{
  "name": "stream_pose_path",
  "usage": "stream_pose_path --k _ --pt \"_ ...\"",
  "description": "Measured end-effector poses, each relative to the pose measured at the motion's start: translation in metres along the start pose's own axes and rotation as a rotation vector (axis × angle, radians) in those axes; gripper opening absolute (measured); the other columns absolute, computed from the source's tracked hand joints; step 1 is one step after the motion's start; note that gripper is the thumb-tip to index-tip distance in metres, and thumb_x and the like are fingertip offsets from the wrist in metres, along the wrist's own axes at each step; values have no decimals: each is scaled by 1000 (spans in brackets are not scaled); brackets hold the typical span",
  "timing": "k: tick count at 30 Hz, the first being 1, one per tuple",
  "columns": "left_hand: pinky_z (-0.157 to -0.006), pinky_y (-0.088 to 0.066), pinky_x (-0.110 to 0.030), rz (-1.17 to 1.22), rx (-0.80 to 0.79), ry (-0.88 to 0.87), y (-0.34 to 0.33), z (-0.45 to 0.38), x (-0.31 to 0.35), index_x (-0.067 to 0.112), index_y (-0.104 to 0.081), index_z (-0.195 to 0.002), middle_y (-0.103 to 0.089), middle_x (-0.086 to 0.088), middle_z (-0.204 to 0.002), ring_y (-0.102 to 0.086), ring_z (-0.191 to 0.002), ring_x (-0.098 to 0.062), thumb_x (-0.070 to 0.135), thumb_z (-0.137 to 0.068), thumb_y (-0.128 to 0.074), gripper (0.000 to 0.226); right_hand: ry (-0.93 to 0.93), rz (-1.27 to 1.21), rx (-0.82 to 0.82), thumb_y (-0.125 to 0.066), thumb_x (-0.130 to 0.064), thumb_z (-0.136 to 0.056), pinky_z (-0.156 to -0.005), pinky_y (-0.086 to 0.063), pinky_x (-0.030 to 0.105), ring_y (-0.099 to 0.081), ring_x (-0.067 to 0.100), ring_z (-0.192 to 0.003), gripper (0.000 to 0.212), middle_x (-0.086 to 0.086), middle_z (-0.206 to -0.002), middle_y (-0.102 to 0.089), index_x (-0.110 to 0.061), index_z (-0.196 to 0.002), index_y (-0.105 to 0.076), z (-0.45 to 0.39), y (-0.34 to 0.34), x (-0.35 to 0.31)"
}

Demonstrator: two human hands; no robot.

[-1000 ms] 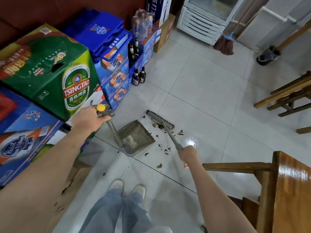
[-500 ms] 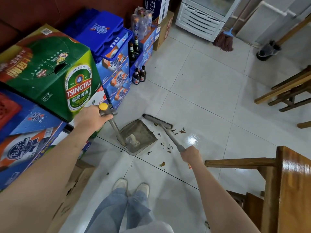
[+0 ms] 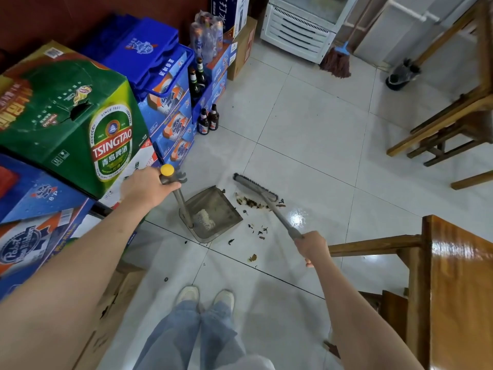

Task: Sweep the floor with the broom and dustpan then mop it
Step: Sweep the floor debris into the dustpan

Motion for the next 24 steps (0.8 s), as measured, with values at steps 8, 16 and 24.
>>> stream_pose_path --k 8,16,24 --pt "-62 -45 -31 35 0 -6 -2 -6 0 16 -55 -66 -58 -8 -69 -58 -75 -32 57 -78 -67 44 -83 -48 43 -48 -34 -94 -52 -56 32 -65 31 -58 36 19 -86 -66 0 -101 -56 -22 11 5" --pt "-63 -45 -31 7 4 3 -2 -11 -2 14 -60 -69 -57 -7 -69 -56 -72 -31 58 -77 -67 45 -137 -101 -14 -48 -25 -95 -30 -39 17 -58 21 -37 24 15 -82 -64 -3 -88 -52 -31 2 28" --pt "-65 -47 -32 -26 -6 -42 -2 -3 -1 15 -56 -69 -55 -6 -69 -61 -79 -34 60 -79 -64 47 -66 -200 -34 -53 -24 -92 -44 -47 27 -52 19 -57 22 4 -75 -54 -17 -72 -47 0 -28 24"
Point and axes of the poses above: each hand's wrist, its own z-axis away from the middle knuckle, its own y-axis out of the back of the hand, x = y × z, the point moved 3 cm from there along -z, towards the middle knuckle
